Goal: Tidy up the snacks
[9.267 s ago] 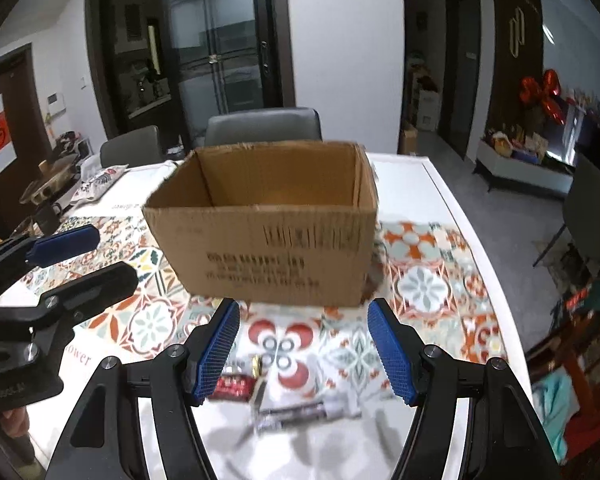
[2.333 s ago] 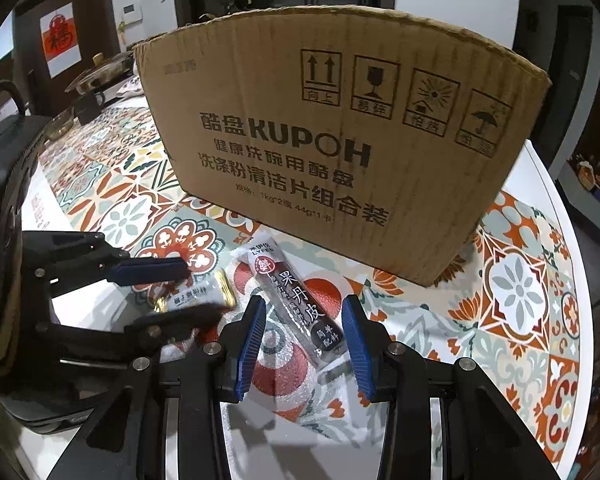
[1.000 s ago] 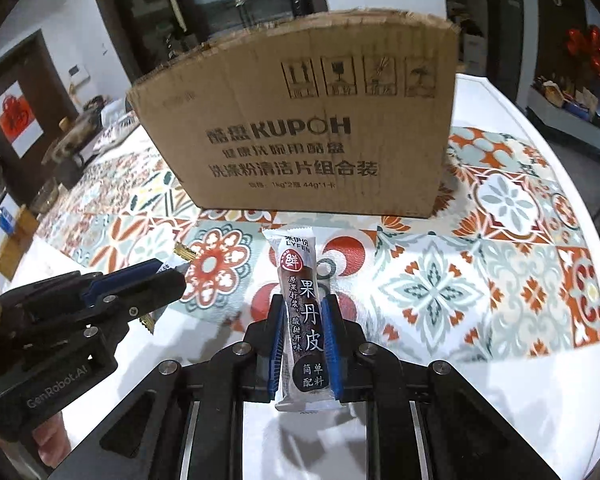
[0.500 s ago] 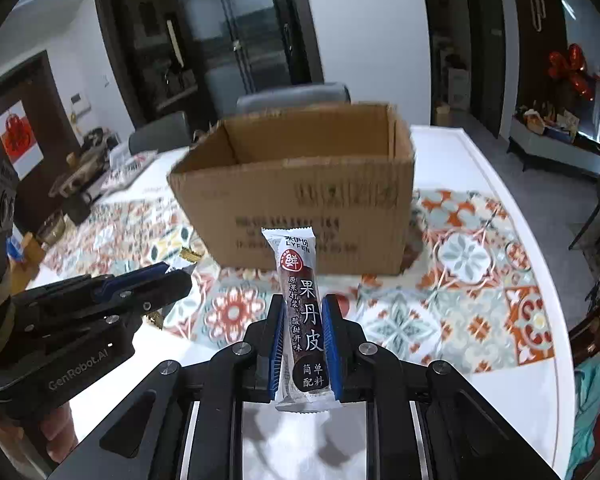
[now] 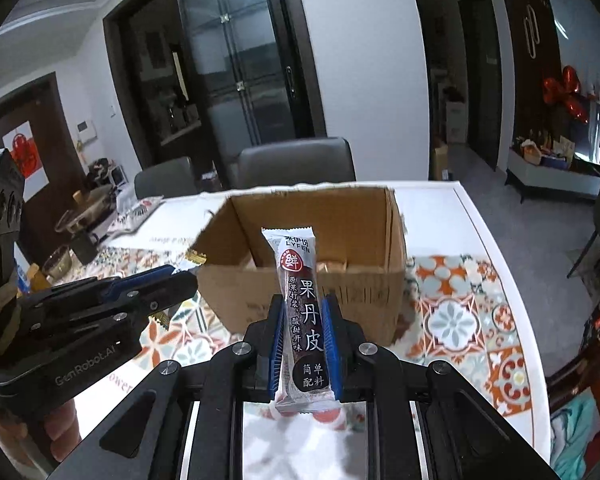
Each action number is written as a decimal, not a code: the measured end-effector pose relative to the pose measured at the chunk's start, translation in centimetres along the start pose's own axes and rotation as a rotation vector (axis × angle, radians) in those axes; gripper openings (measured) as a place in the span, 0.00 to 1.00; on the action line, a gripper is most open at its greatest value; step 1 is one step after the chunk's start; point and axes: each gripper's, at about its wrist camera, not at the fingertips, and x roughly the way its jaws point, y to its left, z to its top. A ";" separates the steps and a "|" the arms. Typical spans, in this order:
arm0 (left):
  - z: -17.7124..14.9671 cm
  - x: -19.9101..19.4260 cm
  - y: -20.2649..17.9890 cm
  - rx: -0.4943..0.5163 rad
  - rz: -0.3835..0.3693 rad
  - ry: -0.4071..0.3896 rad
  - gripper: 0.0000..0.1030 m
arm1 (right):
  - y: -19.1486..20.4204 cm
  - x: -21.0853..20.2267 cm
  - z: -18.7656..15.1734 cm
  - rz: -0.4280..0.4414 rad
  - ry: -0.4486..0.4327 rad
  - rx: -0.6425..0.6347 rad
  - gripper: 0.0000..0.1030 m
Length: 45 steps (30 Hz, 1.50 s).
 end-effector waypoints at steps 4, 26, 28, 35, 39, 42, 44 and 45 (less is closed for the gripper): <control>2.0 0.2 0.2 0.012 0.003 -0.013 0.18 | 0.0 0.3 1.6 0.010 -0.005 0.001 0.19; 8.3 7.2 2.4 -0.004 0.056 0.093 0.51 | -1.9 7.6 8.6 -0.055 0.111 0.003 0.39; 7.5 6.5 2.4 0.011 0.101 0.091 0.52 | -2.3 7.1 8.2 -0.089 0.091 0.015 0.47; 4.2 2.4 2.0 0.028 0.180 0.017 0.60 | -1.9 4.6 6.4 -0.124 0.069 0.014 0.61; 2.9 0.5 2.1 0.022 0.197 -0.004 0.73 | -1.0 2.7 5.2 -0.151 0.050 -0.014 0.65; 1.6 -1.3 1.9 0.019 0.219 -0.038 0.79 | -0.3 0.9 4.3 -0.158 0.030 -0.026 0.72; 0.6 -2.6 1.5 0.028 0.234 -0.063 0.87 | 0.1 -0.2 3.6 -0.169 0.006 -0.030 0.75; -0.1 -3.2 1.5 0.027 0.243 -0.076 0.92 | 0.3 -0.7 3.3 -0.174 -0.001 -0.037 0.76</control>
